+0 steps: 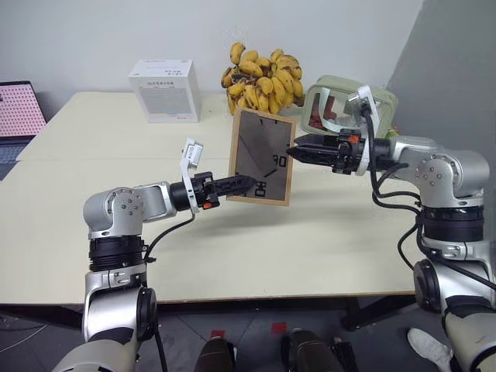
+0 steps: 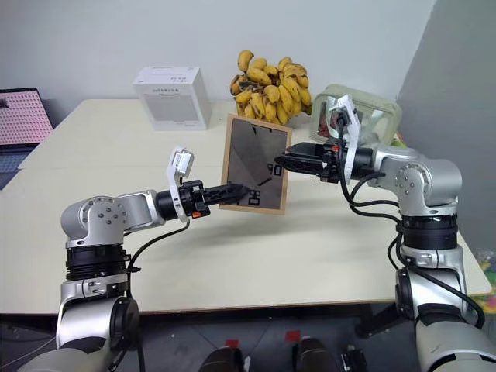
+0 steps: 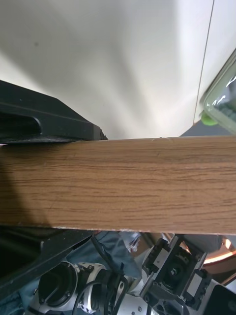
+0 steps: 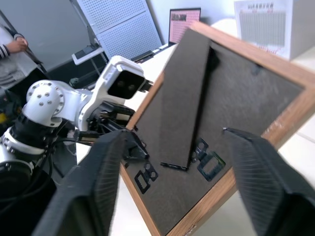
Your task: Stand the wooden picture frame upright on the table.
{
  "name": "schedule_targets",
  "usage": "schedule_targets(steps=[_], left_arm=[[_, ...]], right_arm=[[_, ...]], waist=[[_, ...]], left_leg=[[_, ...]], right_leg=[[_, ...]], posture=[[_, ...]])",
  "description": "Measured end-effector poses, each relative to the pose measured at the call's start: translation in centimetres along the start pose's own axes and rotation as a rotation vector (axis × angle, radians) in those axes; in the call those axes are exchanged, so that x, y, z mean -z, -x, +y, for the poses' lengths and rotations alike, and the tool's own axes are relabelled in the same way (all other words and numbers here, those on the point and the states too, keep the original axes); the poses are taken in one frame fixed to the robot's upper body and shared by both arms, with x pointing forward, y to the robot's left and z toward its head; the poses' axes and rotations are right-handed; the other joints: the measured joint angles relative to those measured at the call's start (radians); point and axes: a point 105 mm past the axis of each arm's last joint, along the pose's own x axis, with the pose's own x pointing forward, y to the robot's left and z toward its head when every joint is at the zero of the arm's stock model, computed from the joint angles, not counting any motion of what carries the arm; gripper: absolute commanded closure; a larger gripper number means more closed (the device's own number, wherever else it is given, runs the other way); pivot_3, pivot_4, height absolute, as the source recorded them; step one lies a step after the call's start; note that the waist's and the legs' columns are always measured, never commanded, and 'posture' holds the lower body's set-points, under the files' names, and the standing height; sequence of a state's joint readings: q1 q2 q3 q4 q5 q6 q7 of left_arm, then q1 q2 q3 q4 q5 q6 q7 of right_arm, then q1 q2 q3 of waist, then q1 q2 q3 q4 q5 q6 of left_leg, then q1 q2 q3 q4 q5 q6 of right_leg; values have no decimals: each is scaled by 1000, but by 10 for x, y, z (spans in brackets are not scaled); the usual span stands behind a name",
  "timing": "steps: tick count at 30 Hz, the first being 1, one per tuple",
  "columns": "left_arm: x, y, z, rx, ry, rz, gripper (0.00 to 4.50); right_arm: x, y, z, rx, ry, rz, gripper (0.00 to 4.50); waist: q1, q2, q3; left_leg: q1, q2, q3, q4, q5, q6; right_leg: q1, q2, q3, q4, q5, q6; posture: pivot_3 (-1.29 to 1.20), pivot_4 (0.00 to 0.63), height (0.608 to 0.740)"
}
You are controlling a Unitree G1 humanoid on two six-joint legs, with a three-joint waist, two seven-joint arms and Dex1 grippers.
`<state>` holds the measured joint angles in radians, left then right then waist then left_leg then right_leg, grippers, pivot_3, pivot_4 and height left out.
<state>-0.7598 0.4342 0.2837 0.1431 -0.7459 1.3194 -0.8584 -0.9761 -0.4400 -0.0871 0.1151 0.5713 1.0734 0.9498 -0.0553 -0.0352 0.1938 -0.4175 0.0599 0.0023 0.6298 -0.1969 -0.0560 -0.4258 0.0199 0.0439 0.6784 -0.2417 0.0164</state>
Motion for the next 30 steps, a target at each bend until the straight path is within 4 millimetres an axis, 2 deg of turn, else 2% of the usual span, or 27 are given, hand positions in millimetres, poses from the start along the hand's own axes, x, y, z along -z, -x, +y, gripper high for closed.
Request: schedule_targets(steps=[1,9,14,17,20,23,26,30], left_arm=[[0,0,-1,1,-3,1,3206],[-1,4,7,-72,-15,-27,3206],[-3,4,8,-79,-23,-36,3206],[-4,6,8,-82,-31,-40,3206],[-4,6,8,-81,-31,-38,3206],[-2,6,9,-81,-25,-35,3206],[2,3,6,-45,19,-40,3206],[5,1,4,-22,70,-41,3206]], right_arm=[[3,-4,0,-1,7,12,23],[5,-39,-4,58,166,46,8],[6,-61,15,-18,203,42,8],[7,-64,20,-34,212,36,8],[8,-59,22,-58,192,22,8],[9,-42,23,-115,113,3,8],[21,-19,24,-162,90,35,8],[26,-6,24,-176,61,46,8]], waist=[[2,0,0],[4,0,0],[3,0,0],[4,0,0],[9,0,0],[13,0,0],[17,0,0],[14,0,0]], left_leg=[[-1,0,0,0,0,0],[-2,0,0,-1,0,0],[-1,0,0,-1,0,0],[-2,0,0,-1,0,0],[-2,0,0,-1,0,0],[-2,0,0,-1,0,0],[-2,0,0,-1,0,0],[-1,0,0,-1,0,0]], right_leg=[[0,0,0,0,0,0],[-1,0,-1,-1,0,1],[-1,0,-1,0,0,1],[-1,0,-1,0,0,1],[-1,0,-1,-1,0,1],[-1,0,-1,-1,0,1],[-1,0,-1,-2,0,1],[-1,0,-1,-1,0,1]], posture=[[0,150,740],[0,150,740],[0,150,740],[0,150,740],[0,150,740],[0,150,740],[0,150,740],[0,150,740]])
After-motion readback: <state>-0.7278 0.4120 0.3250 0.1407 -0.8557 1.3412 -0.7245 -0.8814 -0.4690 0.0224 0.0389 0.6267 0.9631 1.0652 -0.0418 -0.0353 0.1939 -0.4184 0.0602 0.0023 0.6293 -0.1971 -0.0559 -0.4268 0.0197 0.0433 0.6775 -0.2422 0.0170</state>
